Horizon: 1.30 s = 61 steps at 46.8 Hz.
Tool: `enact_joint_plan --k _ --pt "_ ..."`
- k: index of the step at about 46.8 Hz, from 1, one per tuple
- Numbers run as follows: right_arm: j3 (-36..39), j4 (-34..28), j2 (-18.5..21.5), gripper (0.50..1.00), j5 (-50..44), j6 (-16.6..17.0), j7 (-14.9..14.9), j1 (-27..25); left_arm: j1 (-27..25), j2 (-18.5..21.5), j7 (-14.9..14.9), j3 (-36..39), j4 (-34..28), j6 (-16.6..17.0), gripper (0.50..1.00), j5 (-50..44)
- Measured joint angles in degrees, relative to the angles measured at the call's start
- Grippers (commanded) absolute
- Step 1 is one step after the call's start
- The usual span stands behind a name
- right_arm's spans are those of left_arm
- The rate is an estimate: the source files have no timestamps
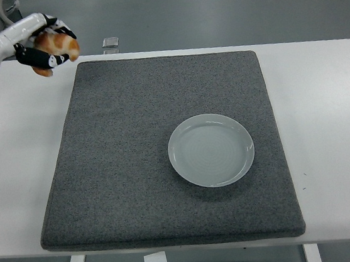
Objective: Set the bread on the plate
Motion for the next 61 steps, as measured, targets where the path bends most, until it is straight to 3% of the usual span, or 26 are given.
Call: enact_joint_plan --k 11,15,29,37,42,49,61 --pt "0.0 0.1 0.0 0.93 0.0 0.0 0.0 0.0 -11.5 -0.4 -0.2 0.1 2.8 -7.5 0.5 0.1" --pt "0.0 0.1 0.0 0.93 0.0 0.0 0.0 0.0 -14.7 -1.5 -0.1 0.3 2.5 -8.8 0.5 0.1" --pt "0.0 0.1 0.0 0.93 0.0 0.2 0.0 0.0 -18.9 -13.8 0.9 0.8 1.2 -10.2 0.5 0.2" --pt "0.0 0.1 0.0 0.93 0.0 0.2 0.0 0.0 -18.6 -19.1 2.3 0.8 -4.5 -7.1 0.5 0.3" --pt "0.0 0.2 0.0 0.93 0.0 0.3 0.0 0.0 -17.0 -21.3 2.4 3.0 -8.7 -2.3 0.5 2.2" --pt "0.0 0.2 0.0 0.93 0.0 0.3 0.0 0.0 -10.2 -25.0 2.4 6.2 -10.0 4.6 0.5 11.5" --pt "0.0 0.2 0.0 0.93 0.0 0.3 0.0 0.0 0.5 -29.0 2.3 6.2 -8.5 5.6 0.5 16.7"
